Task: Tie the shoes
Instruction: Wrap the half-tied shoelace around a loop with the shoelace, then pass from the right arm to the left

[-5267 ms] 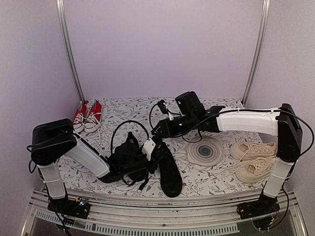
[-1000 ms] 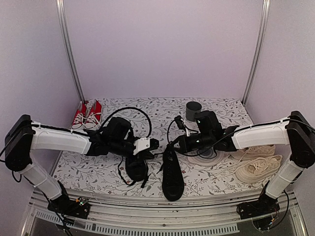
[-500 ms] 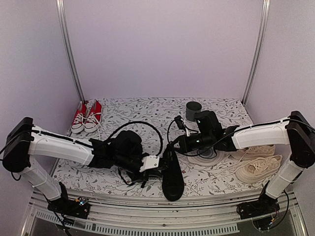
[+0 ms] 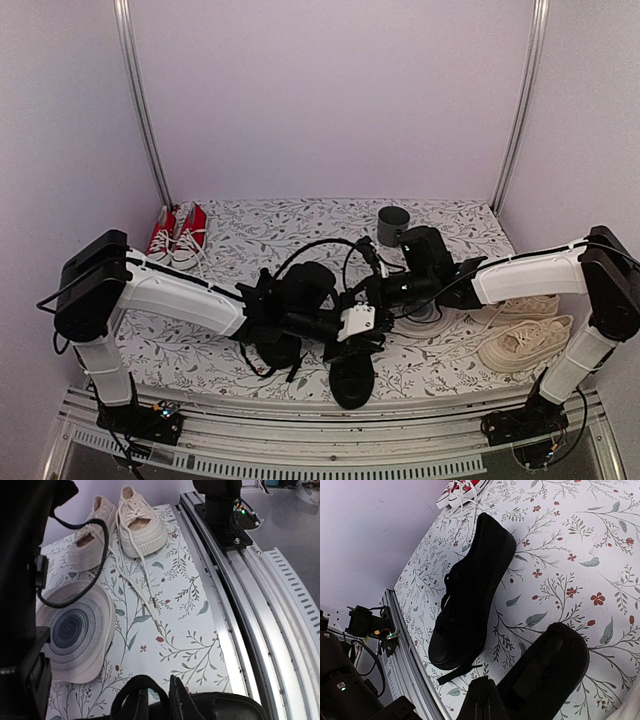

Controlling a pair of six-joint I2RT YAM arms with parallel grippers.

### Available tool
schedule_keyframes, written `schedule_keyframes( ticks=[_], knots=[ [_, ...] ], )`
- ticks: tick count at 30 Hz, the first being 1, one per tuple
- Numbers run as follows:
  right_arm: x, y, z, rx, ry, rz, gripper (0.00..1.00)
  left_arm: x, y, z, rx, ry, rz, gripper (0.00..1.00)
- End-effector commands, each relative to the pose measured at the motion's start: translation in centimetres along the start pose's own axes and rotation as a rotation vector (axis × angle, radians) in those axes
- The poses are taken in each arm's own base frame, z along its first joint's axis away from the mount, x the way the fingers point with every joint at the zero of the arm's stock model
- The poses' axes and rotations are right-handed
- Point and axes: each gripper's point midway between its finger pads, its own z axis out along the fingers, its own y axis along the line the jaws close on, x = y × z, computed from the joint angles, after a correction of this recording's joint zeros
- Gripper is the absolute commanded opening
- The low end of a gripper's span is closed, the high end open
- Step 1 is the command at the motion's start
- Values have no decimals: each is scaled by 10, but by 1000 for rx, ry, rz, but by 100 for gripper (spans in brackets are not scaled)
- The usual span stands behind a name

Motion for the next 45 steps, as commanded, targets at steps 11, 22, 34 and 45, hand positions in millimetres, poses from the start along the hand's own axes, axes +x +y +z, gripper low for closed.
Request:
schedule_keyframes(
  ticks=[11, 22, 34, 45],
  knots=[
    [-4, 4, -2, -41, -12, -3, 1, -15, -25, -17, 85, 26, 106, 56],
    [-6, 7, -1, -58, -6, -12, 1, -28, -25, -44, 81, -15, 129, 48],
    [-6, 16, 0, -107, 1, -16, 1, 51, 50, -71, -181, -60, -153, 44],
    [-5, 23, 1, -137, 1, -16, 1, 53, 66, -44, -144, -102, -188, 49]
  ],
)
